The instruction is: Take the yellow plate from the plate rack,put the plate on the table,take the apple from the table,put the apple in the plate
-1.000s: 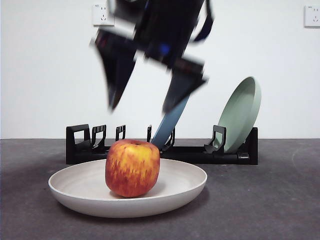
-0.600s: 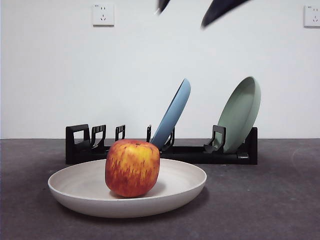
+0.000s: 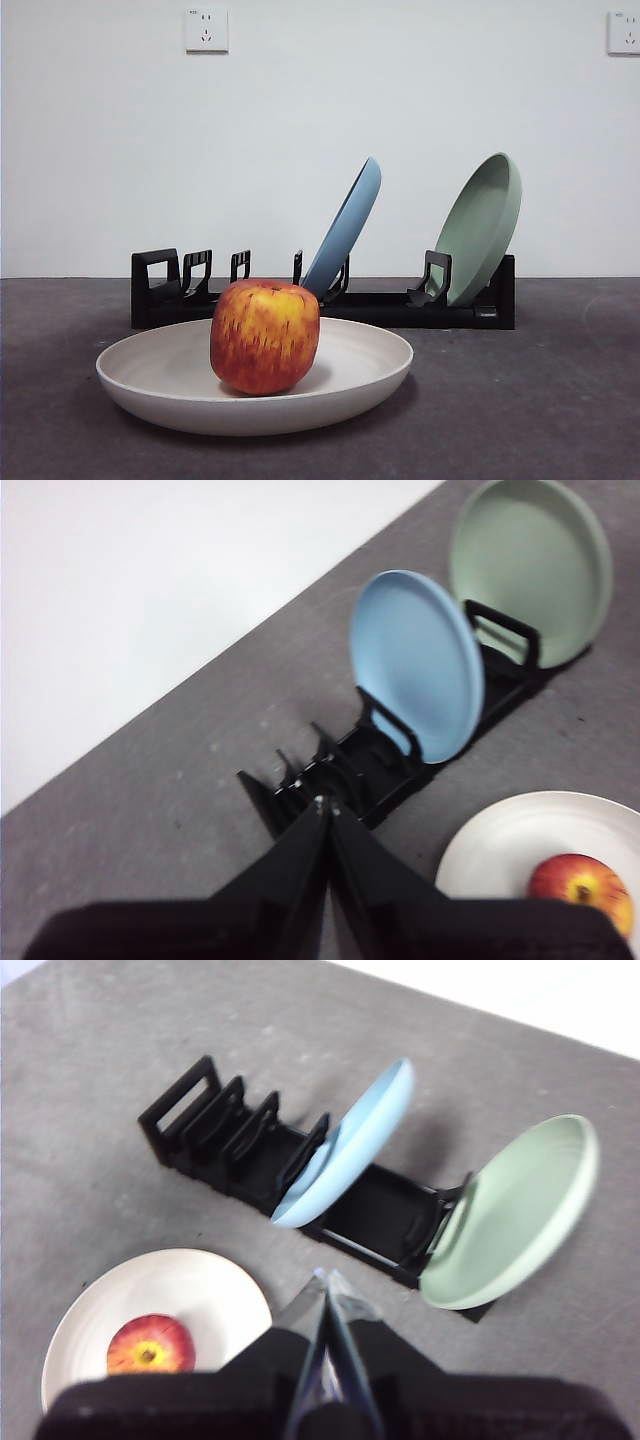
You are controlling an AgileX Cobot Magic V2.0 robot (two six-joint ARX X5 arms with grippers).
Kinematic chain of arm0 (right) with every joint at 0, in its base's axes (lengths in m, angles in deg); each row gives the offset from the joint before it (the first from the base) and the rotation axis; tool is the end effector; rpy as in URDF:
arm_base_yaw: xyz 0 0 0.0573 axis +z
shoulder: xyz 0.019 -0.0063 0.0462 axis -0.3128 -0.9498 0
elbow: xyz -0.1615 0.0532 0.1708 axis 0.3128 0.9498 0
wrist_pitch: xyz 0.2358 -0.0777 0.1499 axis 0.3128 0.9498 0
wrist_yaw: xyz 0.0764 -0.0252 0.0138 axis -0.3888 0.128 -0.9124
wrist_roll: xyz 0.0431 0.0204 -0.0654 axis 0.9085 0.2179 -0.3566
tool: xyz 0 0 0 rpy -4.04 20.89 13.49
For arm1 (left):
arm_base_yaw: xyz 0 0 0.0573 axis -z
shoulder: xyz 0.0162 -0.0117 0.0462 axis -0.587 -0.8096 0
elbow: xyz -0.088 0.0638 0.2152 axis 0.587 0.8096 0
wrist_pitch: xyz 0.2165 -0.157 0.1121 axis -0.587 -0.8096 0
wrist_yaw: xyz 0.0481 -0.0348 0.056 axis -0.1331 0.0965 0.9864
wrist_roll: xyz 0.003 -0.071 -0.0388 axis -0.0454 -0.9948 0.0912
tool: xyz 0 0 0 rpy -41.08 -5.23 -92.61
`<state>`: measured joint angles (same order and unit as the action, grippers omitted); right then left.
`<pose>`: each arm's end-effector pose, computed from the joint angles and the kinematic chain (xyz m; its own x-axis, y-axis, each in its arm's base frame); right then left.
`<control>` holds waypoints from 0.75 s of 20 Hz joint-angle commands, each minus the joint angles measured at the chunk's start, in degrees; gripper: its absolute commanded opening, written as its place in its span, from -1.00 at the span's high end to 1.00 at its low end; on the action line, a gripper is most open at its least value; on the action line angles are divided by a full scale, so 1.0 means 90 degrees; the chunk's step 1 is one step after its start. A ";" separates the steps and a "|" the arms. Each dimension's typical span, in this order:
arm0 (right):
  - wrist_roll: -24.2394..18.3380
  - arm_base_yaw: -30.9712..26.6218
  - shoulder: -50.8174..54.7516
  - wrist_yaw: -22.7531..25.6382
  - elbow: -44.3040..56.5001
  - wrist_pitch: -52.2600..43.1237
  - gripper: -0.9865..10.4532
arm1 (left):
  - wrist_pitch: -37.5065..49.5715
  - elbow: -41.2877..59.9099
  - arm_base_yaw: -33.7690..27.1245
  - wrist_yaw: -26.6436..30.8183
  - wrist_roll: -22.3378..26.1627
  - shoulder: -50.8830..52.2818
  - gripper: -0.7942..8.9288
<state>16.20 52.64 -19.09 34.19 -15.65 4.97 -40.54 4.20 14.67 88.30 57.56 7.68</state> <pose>0.2386 0.1565 0.3829 0.7398 0.4060 -0.5365 -0.5074 0.8603 -0.0487 0.1886 -0.1738 0.3726 0.8864 -0.2447 -0.3929 0.3974 0.8375 0.3750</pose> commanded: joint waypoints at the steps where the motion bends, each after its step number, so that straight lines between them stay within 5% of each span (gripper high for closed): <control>1: 0.0024 -0.0032 0.0437 0.0036 0.0556 -0.0204 0.85 | 0.0204 0.0289 -0.0631 -0.0427 0.0034 0.0277 0.86; 6: 0.0486 -0.0032 0.1683 0.0364 0.2589 -0.1462 0.85 | 0.1248 0.2021 -0.1591 -0.1178 -0.0418 0.1212 0.86; 12: 0.1399 -0.0019 0.2977 0.0369 0.5100 -0.3058 0.85 | 0.2759 0.4374 -0.1717 -0.1739 -0.1258 0.2659 0.86; 15: 0.1496 -0.0027 0.2985 0.0882 0.5253 -0.2880 0.83 | 0.2545 0.4619 -0.1710 -0.1940 -0.1353 0.2817 0.85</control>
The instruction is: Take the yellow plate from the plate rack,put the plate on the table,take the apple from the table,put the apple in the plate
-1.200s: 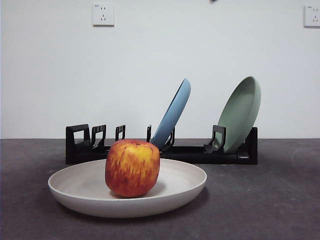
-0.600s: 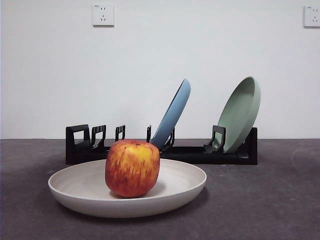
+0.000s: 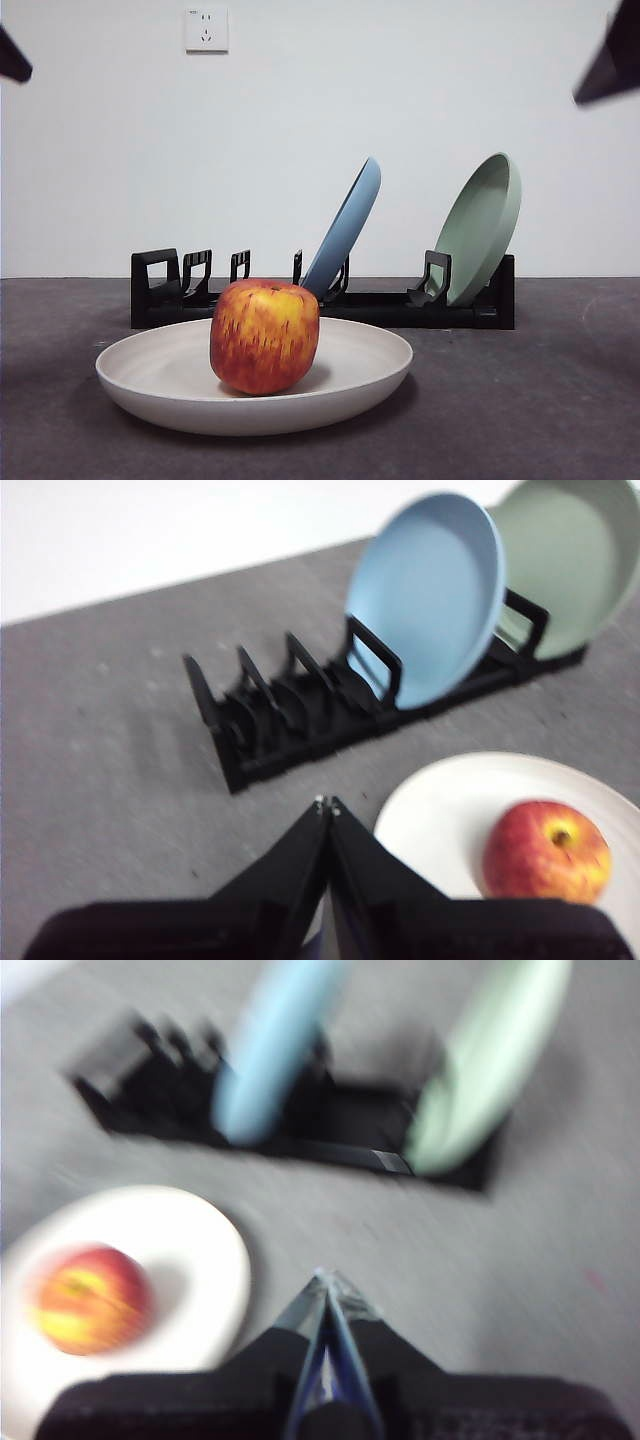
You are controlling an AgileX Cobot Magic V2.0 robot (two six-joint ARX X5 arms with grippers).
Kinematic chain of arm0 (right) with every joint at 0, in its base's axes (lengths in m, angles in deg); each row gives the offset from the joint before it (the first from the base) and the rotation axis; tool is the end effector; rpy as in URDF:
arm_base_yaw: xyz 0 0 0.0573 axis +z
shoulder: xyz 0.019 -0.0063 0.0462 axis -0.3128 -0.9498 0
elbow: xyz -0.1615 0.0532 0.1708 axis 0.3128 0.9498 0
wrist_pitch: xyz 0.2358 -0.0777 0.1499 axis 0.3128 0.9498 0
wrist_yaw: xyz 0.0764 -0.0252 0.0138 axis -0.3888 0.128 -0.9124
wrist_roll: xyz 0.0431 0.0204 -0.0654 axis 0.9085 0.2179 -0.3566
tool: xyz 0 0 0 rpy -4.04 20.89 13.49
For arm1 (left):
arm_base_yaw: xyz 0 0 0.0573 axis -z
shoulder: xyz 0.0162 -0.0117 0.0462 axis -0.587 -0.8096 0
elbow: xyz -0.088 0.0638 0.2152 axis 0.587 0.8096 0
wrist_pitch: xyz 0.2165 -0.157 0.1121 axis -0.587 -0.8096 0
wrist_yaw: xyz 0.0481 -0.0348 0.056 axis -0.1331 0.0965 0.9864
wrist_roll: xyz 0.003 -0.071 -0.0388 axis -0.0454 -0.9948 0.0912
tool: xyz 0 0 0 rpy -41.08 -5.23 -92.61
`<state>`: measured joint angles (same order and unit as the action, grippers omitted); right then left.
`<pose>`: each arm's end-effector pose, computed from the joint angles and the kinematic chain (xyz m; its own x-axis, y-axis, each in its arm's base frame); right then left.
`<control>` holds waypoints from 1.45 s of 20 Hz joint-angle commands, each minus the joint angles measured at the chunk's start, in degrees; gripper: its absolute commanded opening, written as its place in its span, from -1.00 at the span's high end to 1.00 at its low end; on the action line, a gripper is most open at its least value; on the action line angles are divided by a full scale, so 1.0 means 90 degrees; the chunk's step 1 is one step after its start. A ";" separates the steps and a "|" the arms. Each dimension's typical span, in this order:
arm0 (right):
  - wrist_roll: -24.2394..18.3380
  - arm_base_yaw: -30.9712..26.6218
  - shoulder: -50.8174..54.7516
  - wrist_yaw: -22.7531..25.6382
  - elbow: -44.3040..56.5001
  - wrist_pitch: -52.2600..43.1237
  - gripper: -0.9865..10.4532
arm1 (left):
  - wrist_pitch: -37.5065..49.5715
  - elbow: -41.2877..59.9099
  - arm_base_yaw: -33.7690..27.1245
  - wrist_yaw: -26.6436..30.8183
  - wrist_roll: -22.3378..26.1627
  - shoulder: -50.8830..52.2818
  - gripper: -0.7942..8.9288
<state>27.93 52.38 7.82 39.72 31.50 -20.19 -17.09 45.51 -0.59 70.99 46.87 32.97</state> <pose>0.2006 0.1215 0.2251 0.8216 0.3413 -0.4566 -0.3365 0.9369 0.0947 0.1905 -0.1143 0.2305 0.8873 -0.3186 -0.3335 0.3551 0.9334 0.0529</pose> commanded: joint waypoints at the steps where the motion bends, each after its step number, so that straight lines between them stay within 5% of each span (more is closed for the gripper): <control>1: 0.0177 0.0002 -0.0007 0.0408 0.0015 -0.0070 0.83 | -0.0219 0.0029 -0.0017 0.0000 -0.0155 -0.0002 0.84; 14: 0.0177 0.0002 -0.0005 0.0393 0.0015 -0.0068 0.83 | -0.0629 0.0029 -0.0197 -0.0022 -0.0075 0.0270 0.84; 16: 0.0177 0.0002 -0.0005 0.0398 0.0015 -0.0068 0.83 | -0.0602 0.0029 -0.0738 -0.0027 0.0306 0.0624 0.84; 23: 0.0177 0.0002 -0.0005 0.0398 0.0015 -0.0068 0.83 | 0.0576 0.1137 -0.3281 -0.0809 0.0257 0.2169 0.84; 29: 0.0177 0.0002 -0.0002 0.0396 0.0015 -0.0068 0.83 | 0.0903 0.2514 -0.3781 -0.1173 0.0255 0.3043 0.84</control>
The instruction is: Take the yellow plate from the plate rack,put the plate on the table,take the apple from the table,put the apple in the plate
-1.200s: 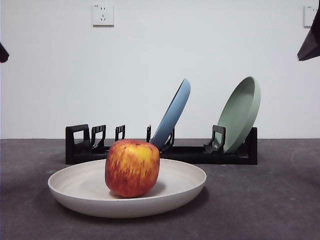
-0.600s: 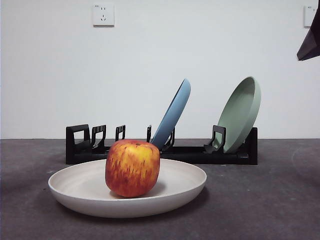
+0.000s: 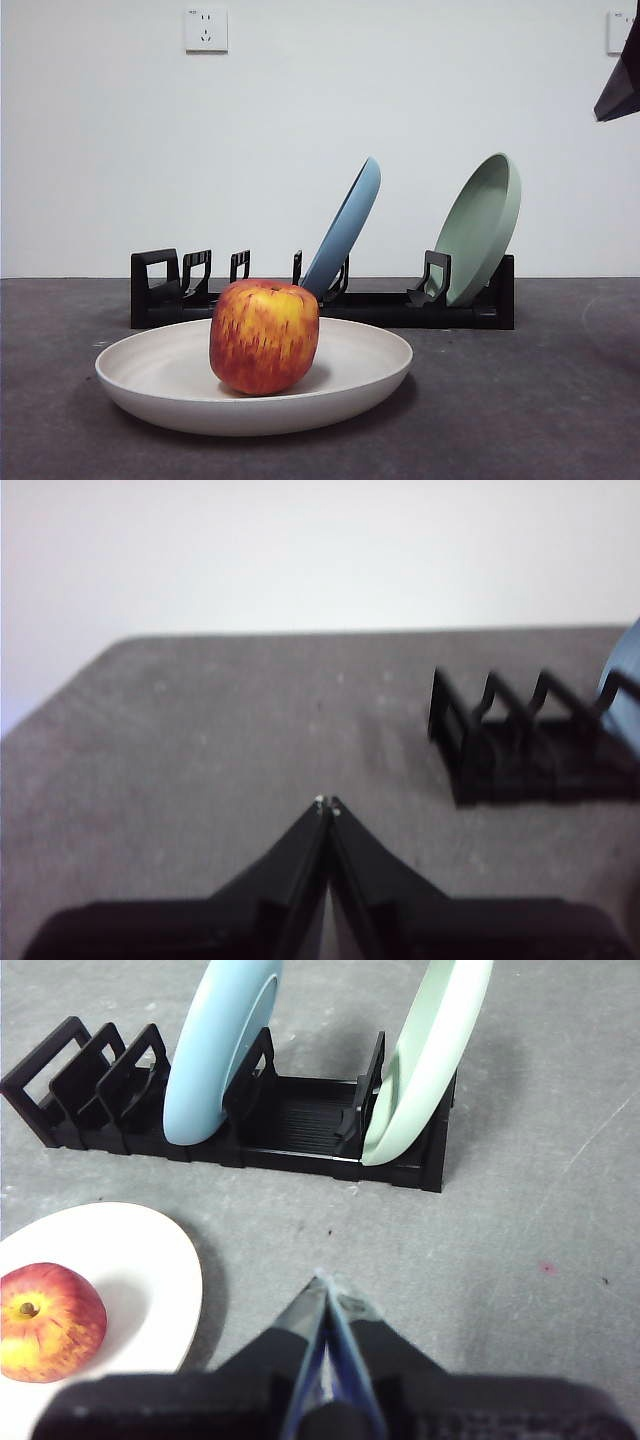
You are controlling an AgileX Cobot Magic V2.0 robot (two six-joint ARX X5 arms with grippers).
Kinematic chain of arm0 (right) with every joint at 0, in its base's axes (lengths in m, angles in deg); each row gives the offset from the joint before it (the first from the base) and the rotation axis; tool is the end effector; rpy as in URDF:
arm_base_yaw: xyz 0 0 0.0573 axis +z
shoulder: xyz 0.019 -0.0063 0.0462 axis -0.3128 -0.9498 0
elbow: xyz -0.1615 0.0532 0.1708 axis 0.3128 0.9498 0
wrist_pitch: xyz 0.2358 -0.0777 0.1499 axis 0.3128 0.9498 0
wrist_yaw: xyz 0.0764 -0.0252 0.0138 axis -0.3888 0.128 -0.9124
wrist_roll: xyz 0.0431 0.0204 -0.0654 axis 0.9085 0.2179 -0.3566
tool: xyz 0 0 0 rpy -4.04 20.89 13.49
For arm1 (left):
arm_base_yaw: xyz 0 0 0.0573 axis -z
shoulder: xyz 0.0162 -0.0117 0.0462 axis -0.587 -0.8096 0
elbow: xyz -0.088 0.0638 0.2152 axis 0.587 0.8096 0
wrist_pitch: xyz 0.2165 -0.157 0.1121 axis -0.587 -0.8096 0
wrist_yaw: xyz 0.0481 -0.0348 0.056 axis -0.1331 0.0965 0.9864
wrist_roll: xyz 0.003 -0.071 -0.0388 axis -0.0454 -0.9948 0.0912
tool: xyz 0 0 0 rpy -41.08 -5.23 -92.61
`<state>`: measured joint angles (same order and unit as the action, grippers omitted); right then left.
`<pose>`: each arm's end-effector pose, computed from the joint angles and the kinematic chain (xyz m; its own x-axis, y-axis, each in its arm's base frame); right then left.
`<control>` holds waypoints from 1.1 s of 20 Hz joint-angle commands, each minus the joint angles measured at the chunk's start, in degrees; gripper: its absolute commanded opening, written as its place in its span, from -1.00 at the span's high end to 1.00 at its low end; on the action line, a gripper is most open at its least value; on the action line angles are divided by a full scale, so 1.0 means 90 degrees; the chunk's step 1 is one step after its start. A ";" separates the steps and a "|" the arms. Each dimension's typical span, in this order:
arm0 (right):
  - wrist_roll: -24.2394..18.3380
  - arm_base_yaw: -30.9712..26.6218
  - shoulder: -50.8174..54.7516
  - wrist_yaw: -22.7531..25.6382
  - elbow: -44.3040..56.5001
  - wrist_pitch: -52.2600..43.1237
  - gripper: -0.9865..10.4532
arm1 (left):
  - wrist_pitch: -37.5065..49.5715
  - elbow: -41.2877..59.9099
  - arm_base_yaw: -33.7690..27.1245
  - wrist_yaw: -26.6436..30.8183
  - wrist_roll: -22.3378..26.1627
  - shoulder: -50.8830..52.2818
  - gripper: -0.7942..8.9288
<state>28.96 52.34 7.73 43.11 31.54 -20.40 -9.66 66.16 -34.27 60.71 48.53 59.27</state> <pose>0.2026 0.1180 0.2253 0.8458 0.2870 -0.4497 -0.2795 0.9564 0.0848 0.1920 -0.0004 0.1826 0.9912 0.0479 -0.1230 -0.0480 0.9988 0.0018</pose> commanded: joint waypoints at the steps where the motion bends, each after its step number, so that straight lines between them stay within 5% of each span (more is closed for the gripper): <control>1: 0.0063 0.0007 0.0007 0.0019 0.0010 -0.0044 0.83 | 0.0073 0.0340 -0.0039 -0.0032 0.0053 0.0192 0.84; 22: 0.0063 0.0007 0.0007 0.0019 0.0010 -0.0041 0.83 | 0.0080 0.0852 -0.0036 -0.0041 0.0005 0.0413 0.84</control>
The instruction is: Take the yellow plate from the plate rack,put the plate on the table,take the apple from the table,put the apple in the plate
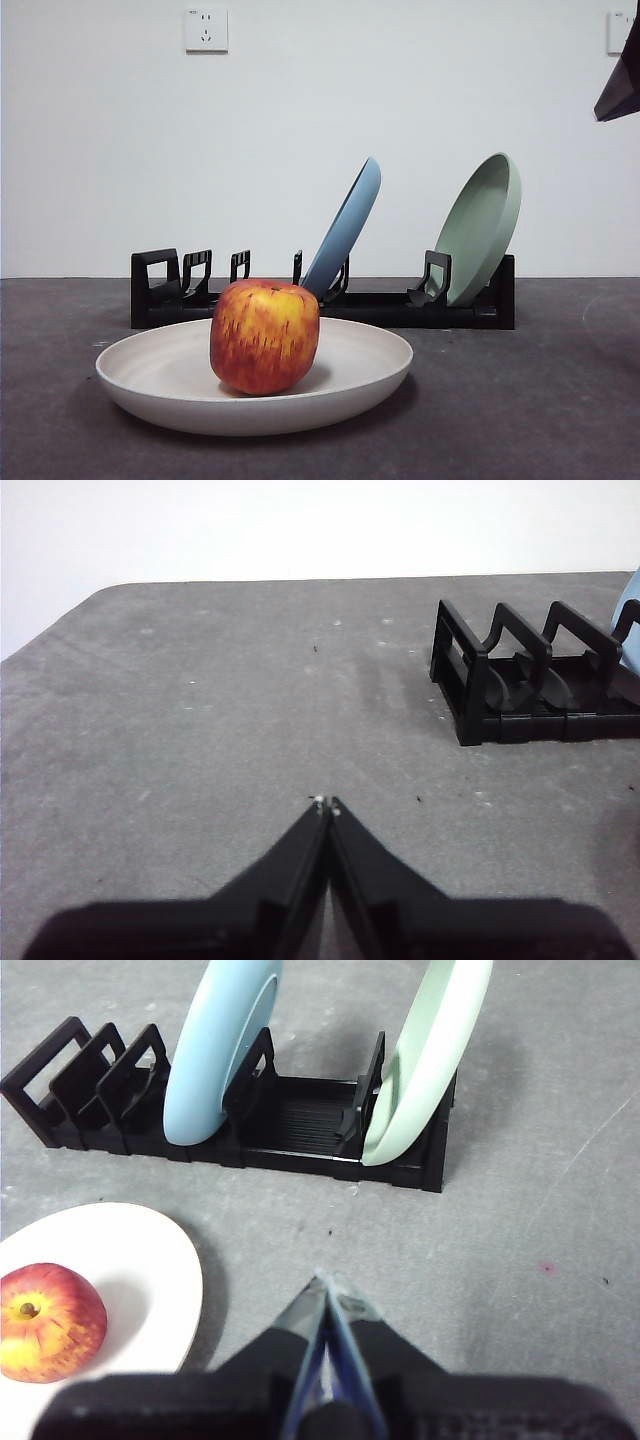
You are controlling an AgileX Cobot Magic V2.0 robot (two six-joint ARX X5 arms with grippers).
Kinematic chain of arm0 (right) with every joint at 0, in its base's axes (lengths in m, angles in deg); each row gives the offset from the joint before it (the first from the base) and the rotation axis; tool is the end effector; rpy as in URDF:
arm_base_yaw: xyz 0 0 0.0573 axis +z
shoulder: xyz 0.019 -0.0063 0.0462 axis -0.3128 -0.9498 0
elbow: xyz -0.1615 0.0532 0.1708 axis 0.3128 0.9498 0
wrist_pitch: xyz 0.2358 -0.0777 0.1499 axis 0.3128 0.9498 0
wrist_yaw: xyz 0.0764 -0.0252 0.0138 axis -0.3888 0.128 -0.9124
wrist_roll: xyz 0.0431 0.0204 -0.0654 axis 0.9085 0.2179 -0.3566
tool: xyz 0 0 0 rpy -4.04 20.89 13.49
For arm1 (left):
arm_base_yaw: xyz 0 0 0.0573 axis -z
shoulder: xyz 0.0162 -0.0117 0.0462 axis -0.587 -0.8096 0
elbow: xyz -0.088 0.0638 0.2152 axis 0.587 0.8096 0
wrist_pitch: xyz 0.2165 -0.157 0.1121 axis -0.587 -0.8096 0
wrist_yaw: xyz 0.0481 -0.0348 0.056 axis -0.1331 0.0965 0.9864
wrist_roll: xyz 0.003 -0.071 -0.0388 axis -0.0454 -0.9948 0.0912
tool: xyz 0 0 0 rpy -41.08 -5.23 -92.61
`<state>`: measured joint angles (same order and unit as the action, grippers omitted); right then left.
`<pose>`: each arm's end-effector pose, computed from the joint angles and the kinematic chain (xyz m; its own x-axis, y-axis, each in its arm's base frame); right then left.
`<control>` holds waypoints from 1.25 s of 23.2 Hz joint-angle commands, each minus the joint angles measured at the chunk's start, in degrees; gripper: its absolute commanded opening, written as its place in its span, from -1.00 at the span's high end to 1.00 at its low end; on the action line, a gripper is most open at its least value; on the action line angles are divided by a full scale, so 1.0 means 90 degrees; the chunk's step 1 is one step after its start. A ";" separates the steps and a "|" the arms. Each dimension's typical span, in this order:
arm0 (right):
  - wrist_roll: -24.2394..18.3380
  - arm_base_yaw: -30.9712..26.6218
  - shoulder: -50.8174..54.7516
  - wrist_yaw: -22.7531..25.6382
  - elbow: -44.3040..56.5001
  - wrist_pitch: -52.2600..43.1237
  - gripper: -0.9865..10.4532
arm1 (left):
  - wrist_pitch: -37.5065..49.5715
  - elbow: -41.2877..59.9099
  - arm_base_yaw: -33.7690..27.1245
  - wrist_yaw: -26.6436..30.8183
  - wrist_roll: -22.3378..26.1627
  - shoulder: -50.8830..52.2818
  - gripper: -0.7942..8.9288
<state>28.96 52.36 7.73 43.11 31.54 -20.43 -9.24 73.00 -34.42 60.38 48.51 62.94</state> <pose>0.2026 0.1180 0.2254 0.8459 0.2874 -0.4492 -0.2798 0.9563 0.0849 0.1944 -0.0004 0.1452 0.9843 0.0449 -0.1704 -0.0449 0.9990 0.0042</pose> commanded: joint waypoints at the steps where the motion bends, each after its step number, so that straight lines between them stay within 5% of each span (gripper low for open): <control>1: 0.0063 0.0005 0.0007 0.0019 0.0010 -0.0039 0.83 | 0.0034 0.0092 -0.0019 -0.0005 0.0005 0.0005 0.84; 9: 0.0051 0.0005 0.0027 0.0019 0.0010 -0.0024 0.83 | 0.0034 0.0092 -0.0019 -0.0005 0.0007 0.0005 0.84; 11: -0.0466 -0.0134 0.0325 0.0330 0.0010 0.0012 0.83 | 0.0034 0.0092 -0.0019 -0.0005 0.0007 0.0005 0.84; 15: -0.0886 -0.1333 0.1256 0.0226 0.0316 -0.0216 0.83 | 0.0034 0.0092 -0.0019 -0.0005 0.0007 0.0007 0.84; 18: -0.0901 -0.2654 0.2195 -0.0721 0.1226 -0.0826 0.83 | 0.0034 0.0092 -0.0019 -0.0005 0.0005 0.0005 0.84; 21: -0.0872 -0.3449 0.2956 -0.0899 0.2310 -0.1695 0.83 | 0.0034 0.0092 -0.0019 0.0000 0.0005 0.0005 0.84; 29: -0.0823 -0.3577 0.3723 -0.1032 0.3310 -0.1887 0.83 | 0.0034 0.0092 -0.0019 0.0000 0.0005 0.0005 0.84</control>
<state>21.38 20.10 40.71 33.89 60.13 -36.58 -9.24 73.00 -34.42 60.38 48.51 62.94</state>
